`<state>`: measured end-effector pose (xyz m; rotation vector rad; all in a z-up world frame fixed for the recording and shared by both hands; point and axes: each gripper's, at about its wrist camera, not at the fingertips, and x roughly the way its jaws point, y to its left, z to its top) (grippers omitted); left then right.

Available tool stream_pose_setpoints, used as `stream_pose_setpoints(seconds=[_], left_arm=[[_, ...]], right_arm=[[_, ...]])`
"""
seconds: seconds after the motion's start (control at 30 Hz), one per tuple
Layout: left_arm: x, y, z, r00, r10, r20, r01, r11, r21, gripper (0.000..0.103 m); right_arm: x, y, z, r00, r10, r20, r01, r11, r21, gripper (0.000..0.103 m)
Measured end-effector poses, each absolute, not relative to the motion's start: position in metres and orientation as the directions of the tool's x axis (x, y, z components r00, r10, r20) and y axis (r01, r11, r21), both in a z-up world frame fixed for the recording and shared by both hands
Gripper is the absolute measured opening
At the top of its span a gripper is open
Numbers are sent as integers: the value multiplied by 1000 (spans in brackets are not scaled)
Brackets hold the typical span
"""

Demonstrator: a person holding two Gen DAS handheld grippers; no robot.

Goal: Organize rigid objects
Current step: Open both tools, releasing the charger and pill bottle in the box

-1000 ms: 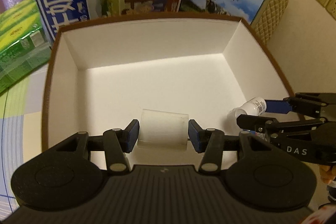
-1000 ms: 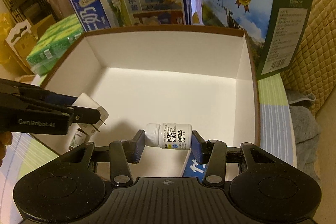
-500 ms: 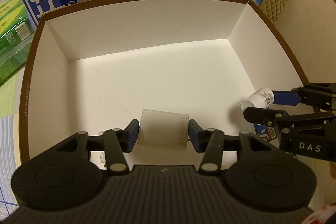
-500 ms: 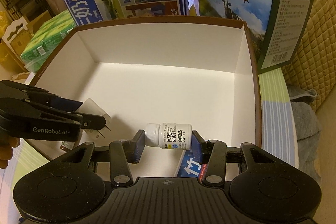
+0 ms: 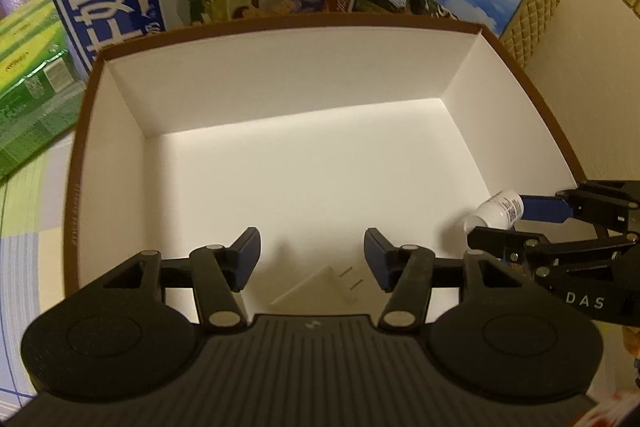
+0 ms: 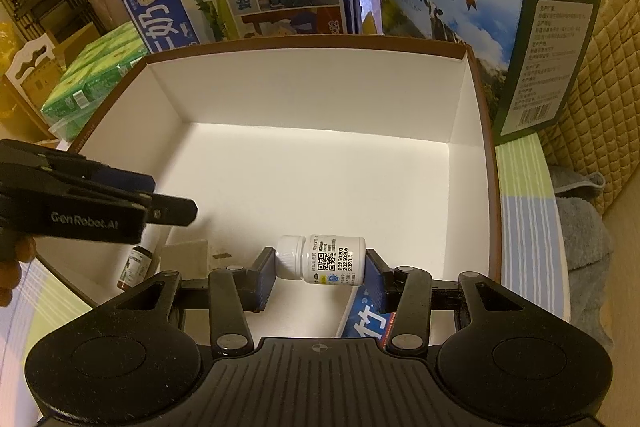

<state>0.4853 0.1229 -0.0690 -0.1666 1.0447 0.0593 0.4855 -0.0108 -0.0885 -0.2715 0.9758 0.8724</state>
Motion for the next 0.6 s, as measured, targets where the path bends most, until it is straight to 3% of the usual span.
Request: stream_pose_setpoints(seconds=[0.27, 0.3, 0.4, 0.6], left_arm=[[476, 128, -63, 517, -15, -856, -144, 984, -104, 53], [474, 128, -62, 521, -10, -853, -147, 984, -102, 53], [469, 130, -59, 531, -5, -847, -153, 983, -102, 53], [456, 134, -50, 548, -5, -836, -167, 979, -116, 55]], right_arm=[[482, -7, -82, 261, 563, -784, -751, 629, 201, 43], [482, -6, -81, 261, 575, -776, -753, 624, 209, 45], [478, -6, -75, 289, 587, -756, -759, 622, 193, 64], [473, -11, -68, 285, 595, -751, -762, 616, 200, 66]])
